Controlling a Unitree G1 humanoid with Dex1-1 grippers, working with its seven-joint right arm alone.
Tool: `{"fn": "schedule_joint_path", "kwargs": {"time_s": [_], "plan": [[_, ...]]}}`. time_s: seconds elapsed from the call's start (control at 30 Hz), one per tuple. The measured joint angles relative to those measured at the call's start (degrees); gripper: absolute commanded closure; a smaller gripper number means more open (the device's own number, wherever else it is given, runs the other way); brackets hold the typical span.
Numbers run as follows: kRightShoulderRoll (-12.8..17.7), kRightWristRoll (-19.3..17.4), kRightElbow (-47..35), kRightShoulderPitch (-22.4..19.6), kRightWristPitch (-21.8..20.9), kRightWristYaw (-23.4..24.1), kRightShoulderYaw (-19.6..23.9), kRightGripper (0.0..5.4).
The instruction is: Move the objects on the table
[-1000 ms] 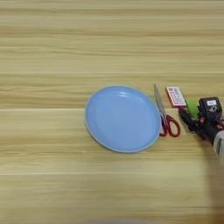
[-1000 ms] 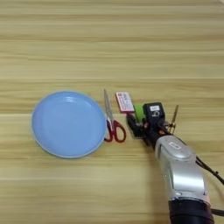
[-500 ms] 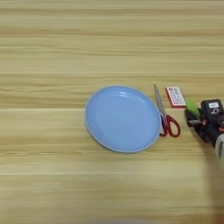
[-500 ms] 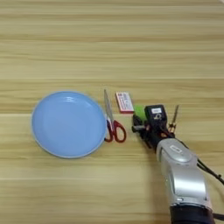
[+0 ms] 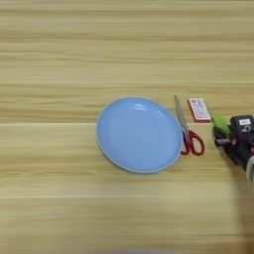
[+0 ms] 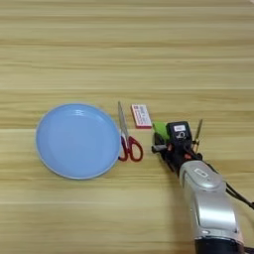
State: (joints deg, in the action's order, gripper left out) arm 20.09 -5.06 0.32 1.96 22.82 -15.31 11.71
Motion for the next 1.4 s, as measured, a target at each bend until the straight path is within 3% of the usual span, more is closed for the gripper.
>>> {"fn": "schedule_joint_path", "kwargs": {"time_s": [0.6,1.4], "plan": [[-2.17,-1.12,-5.17,2.92,1.52,0.01,0.19,4.01],[-3.17,-1.15,-14.12,3.88,4.14,0.19,0.74,4.01]]}}
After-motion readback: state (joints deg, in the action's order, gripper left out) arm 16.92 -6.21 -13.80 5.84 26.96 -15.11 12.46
